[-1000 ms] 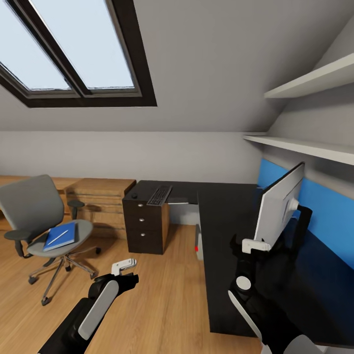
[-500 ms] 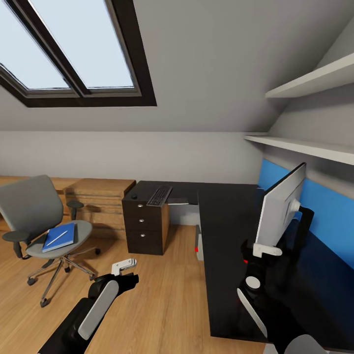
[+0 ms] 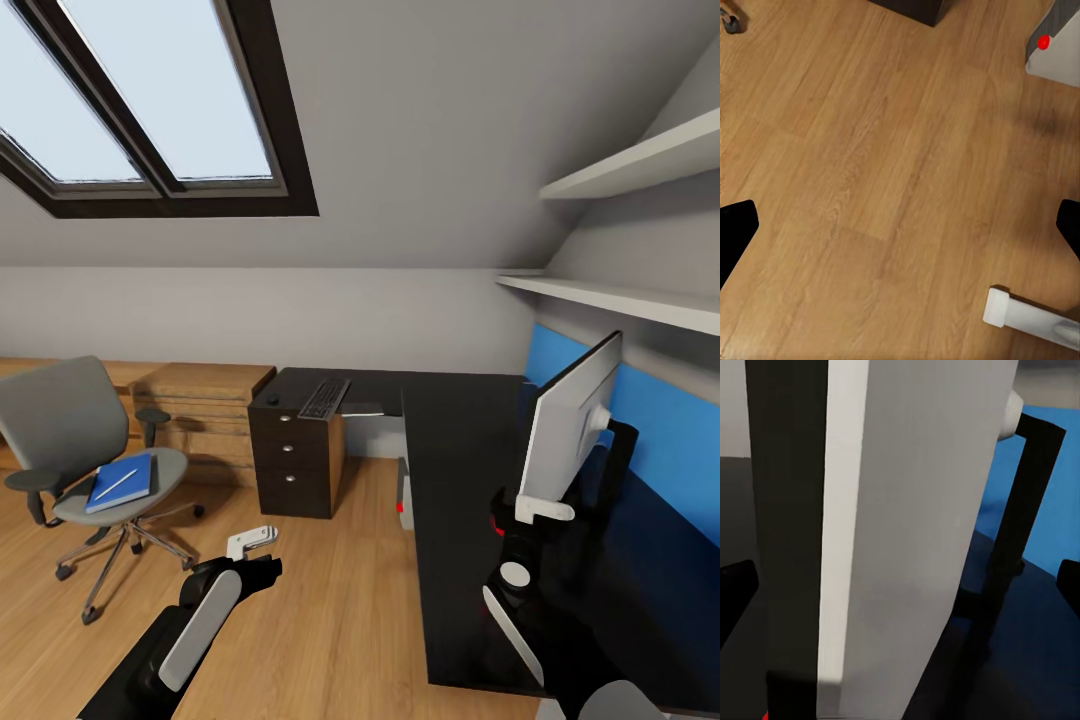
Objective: In the bedroom, organize the workspace by keeping the computer under the desk, ensuring the monitor is on the desk, placing the keyboard on the desk next to the monitor, placing the mouse on the desk next to the keyboard, moving the folder from the swivel chair onto the desk next to the mouse, stacking the notebook on top of the folder with the pen on top of the notebook, and positioning the swivel chair next to the desk.
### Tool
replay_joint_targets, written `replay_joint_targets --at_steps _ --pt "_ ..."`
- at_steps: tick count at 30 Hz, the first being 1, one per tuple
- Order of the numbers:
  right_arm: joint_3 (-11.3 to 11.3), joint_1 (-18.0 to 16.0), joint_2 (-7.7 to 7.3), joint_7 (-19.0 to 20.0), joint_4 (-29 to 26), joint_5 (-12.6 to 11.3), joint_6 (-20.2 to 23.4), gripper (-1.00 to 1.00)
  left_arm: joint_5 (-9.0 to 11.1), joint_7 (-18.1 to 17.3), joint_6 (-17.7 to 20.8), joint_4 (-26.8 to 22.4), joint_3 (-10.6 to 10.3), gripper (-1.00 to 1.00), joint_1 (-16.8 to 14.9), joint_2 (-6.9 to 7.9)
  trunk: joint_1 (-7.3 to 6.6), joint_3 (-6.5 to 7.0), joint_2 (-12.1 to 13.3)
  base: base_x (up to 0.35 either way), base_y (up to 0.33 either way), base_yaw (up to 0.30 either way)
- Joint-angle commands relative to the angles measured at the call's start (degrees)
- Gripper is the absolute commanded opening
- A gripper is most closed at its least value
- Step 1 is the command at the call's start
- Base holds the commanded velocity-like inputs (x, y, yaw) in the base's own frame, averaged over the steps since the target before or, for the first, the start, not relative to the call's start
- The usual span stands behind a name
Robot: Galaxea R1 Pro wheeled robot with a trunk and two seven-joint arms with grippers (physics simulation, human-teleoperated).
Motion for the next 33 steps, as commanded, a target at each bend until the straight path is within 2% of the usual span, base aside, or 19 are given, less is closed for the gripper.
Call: replay_joint_targets --at_steps 1,16,23,33 --pt "0.29 -0.08 -0.07 -0.30 -0.01 -0.61 -0.46 1.00 0.58 0.65 -0.01 -0.07 -0.16 1.00 -0.06 0.07 0.00 -0.08 -0.05 -0.095 -0.059 0.000" --pt "0.35 -0.08 -0.02 -0.30 -0.01 -0.52 -0.47 1.00 0.50 0.57 -0.01 -0.07 -0.16 1.00 -0.06 0.07 0.00 -0.08 -0.05 -0.121 -0.096 0.000" --pt "0.38 -0.08 -0.02 -0.30 -0.01 -0.52 -0.52 1.00 0.49 0.57 -0.01 -0.07 -0.16 1.00 -0.06 0.07 0.00 -0.08 -0.05 -0.217 -0.201 0.000" --pt "0.44 -0.08 -0.02 -0.30 -0.01 -0.52 -0.54 1.00 0.50 0.78 -0.01 -0.07 -0.08 1.00 -0.06 0.13 0.00 -0.08 -0.05 -0.026 -0.101 0.000"
